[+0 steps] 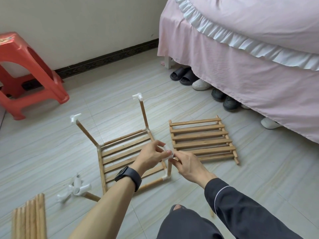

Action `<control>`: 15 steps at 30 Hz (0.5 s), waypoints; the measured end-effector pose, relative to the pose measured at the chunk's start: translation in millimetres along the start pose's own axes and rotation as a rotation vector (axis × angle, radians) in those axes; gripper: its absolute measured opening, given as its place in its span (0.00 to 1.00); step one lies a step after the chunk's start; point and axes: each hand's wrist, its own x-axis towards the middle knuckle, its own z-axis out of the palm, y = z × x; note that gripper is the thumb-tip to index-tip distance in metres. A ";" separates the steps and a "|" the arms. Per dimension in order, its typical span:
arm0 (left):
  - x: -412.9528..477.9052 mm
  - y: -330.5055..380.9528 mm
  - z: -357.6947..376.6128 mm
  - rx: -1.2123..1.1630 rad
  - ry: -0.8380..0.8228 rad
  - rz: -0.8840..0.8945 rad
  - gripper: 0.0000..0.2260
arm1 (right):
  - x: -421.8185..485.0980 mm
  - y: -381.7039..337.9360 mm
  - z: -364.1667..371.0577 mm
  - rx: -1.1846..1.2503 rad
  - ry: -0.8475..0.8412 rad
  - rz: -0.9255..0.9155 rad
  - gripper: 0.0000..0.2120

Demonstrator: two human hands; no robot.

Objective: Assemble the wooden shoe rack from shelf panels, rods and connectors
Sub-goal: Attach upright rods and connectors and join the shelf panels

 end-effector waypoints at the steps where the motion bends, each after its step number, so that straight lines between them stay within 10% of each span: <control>1: -0.7 -2.3 0.1 -0.019 0.002 -0.001 0.19 | -0.6 -0.2 0.6 0.002 -0.002 -0.009 0.09; 15: -12.3 -11.0 7.3 0.098 0.130 0.048 0.14 | -7.4 -8.1 5.3 -0.002 -0.050 -0.007 0.11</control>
